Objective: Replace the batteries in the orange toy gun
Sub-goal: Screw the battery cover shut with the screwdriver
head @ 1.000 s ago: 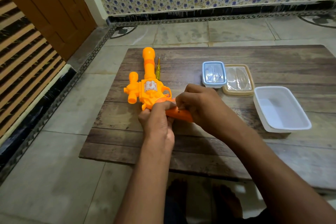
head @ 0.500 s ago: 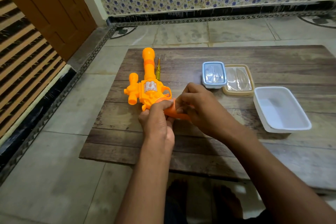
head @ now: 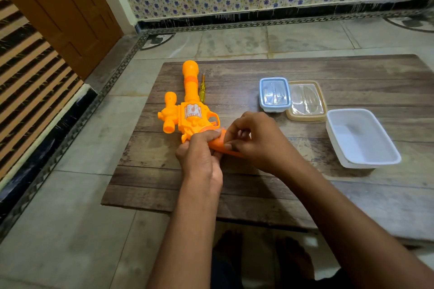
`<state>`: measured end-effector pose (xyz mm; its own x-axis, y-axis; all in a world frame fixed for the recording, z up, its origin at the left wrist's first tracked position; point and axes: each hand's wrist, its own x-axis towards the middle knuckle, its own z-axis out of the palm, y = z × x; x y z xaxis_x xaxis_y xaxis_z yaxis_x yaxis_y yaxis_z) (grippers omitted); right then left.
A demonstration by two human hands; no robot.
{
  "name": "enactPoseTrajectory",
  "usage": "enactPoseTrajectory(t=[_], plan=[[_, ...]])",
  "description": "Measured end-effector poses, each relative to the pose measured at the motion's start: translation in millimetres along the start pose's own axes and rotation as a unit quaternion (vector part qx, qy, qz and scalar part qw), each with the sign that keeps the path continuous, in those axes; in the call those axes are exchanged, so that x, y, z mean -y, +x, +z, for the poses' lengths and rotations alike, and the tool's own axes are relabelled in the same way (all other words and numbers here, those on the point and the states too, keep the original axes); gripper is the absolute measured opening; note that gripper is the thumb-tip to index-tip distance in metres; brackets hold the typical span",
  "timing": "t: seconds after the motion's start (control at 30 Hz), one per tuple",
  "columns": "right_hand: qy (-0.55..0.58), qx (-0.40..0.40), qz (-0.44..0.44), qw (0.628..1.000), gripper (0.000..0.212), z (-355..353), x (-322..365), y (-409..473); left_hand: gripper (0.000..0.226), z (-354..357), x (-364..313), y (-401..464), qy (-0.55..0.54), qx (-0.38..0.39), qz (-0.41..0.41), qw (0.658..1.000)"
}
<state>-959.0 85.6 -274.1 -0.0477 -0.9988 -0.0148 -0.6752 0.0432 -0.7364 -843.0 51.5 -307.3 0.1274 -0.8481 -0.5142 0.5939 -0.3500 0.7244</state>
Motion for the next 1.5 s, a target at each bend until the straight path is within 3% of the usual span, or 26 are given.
enactPoseTrajectory(t=[0.17,0.37,0.6,1.03,1.27,1.4,1.5], plan=[[0.082,-0.013,0.041,0.996,0.017,4,-1,1,0.029,0,1,1,0.003,0.003,-0.007,1.000],[0.176,-0.082,0.132,0.972,0.023,10,-2,-1,0.028,2,-1,-1,-0.008,0.004,-0.003,1.000],[0.238,-0.041,0.154,0.958,0.017,0,-5,-1,0.030,3,-2,-4,-0.011,-0.005,-0.001,1.000],[0.226,0.001,0.117,0.967,0.015,-6,-3,0,0.029,1,-6,-5,-0.003,0.000,0.004,1.000],[0.271,-0.055,0.072,0.958,0.011,1,-8,9,0.032,-11,-14,6,-0.012,-0.007,-0.010,1.000],[0.208,-0.080,0.029,0.975,0.008,7,-7,29,0.037,-15,-19,9,-0.029,-0.020,-0.006,0.999],[0.145,-0.062,0.011,0.987,0.018,19,-12,51,0.034,-16,-23,10,-0.039,-0.032,-0.008,0.999]])
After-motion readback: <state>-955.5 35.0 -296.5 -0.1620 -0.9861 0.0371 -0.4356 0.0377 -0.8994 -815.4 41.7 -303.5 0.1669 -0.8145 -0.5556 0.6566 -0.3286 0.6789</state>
